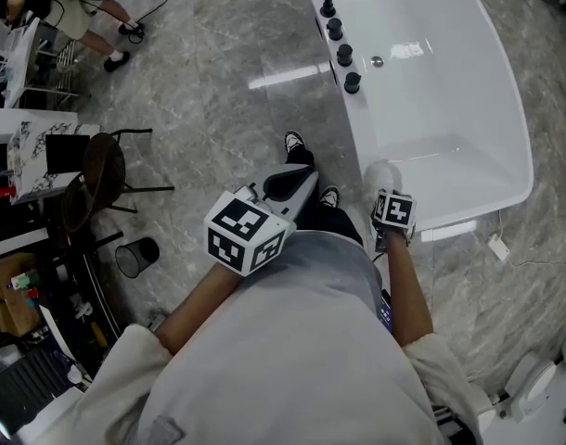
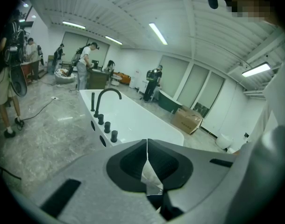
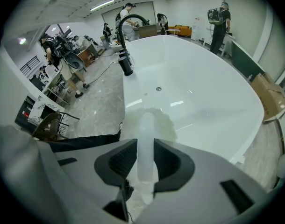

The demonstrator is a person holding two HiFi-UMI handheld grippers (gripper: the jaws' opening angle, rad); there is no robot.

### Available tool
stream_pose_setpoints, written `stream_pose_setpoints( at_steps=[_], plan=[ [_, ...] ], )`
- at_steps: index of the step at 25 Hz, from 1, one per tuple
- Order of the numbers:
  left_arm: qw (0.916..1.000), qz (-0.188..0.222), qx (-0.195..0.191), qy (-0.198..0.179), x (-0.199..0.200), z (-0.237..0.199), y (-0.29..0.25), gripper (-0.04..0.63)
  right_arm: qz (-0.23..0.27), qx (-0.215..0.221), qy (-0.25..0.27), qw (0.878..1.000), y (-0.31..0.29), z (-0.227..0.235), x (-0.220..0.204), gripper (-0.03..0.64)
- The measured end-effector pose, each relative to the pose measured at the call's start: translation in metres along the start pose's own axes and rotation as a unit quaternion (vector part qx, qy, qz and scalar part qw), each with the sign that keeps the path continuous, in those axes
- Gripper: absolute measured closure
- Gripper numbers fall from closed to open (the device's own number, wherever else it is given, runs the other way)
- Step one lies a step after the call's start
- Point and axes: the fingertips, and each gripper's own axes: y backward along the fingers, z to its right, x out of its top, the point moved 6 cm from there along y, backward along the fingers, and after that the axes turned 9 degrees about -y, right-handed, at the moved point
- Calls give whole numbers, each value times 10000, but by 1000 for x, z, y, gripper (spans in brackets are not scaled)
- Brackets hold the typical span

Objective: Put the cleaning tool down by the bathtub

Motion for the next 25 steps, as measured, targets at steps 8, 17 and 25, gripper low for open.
stream_pose_setpoints(
  at_steps=[8, 17, 25],
  plan=[
    [9999, 18, -91, -37, -2, 3, -1, 586, 41, 65, -88, 9999, 4, -1, -4, 518],
    [9998, 84, -148, 38, -6, 1, 1, 586, 98, 24, -77, 9999, 14, -4, -5, 514],
    [9996, 172, -146, 170, -6, -2, 3, 586, 73, -59, -38, 9999, 20, -4, -4, 514]
  ],
)
